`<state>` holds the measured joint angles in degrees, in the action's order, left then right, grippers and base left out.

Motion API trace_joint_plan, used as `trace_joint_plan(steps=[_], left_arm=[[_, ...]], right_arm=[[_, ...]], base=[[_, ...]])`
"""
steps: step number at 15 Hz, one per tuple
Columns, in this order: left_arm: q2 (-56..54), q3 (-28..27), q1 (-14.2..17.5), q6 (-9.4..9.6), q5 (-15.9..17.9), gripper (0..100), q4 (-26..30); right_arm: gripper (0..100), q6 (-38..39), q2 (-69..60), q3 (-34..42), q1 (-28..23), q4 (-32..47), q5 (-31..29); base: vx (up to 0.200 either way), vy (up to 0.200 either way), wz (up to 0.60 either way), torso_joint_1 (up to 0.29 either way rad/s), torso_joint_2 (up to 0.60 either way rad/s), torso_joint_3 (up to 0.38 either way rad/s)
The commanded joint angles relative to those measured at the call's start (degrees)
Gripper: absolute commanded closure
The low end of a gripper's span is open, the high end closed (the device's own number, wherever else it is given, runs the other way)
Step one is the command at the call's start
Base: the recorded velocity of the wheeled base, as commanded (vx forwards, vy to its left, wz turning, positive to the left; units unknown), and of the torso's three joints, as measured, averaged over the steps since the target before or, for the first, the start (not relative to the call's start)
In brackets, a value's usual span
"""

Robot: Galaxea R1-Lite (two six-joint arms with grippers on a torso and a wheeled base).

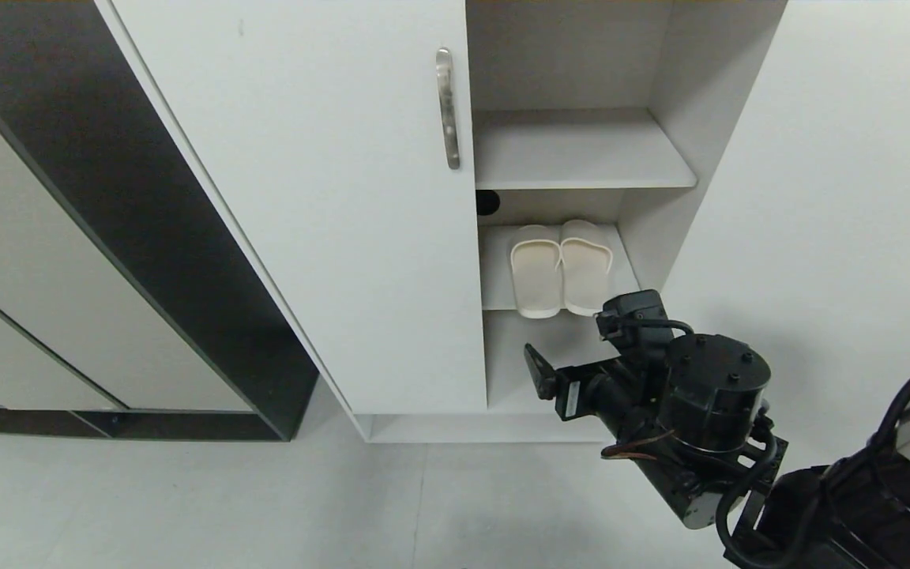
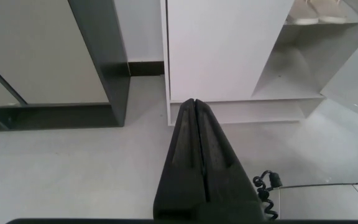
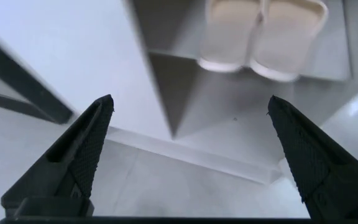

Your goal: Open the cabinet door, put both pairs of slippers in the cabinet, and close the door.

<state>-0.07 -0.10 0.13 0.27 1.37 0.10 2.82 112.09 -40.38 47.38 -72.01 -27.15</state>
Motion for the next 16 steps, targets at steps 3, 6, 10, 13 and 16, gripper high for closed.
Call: trace_joint_plan(steps=[3, 6, 10, 13, 16], left_arm=[[0.07, 0.01, 0.04, -0.09, 0.13, 100, -0.01], [0.07, 0.01, 0.04, 0.0, 0.13, 100, -0.01], [0.07, 0.01, 0.04, 0.0, 0.13, 100, -0.01], [0.07, 0.01, 0.04, 0.0, 0.22, 100, -0.01], [0.07, 0.01, 0.04, 0.0, 0.22, 100, -0.01]], right_arm=[[0, 0.0, -0.38, 0.12, 0.69, 0.12, -0.01], [0, 0.0, -0.38, 0.12, 0.6, 0.12, -0.01], [0, 0.08, -0.3, 0.12, 0.6, 0.12, -0.01], [0, 1.05, -0.12, 0.03, 0.08, 0.2, -0.01], [0, 1.05, -0.03, -0.05, -0.01, 0.29, -0.01]], base=[[0.0, 0.0, 0.0, 0.0, 0.0, 0.0], [0.0, 0.0, 0.0, 0.001, 0.0, 0.141], [0.0, 0.0, 0.0, 0.0, 0.0, 0.199], [0.0, 0.0, 0.0, 0.001, 0.0, 0.199], [0.0, 0.0, 0.0, 0.001, 0.0, 0.201]])
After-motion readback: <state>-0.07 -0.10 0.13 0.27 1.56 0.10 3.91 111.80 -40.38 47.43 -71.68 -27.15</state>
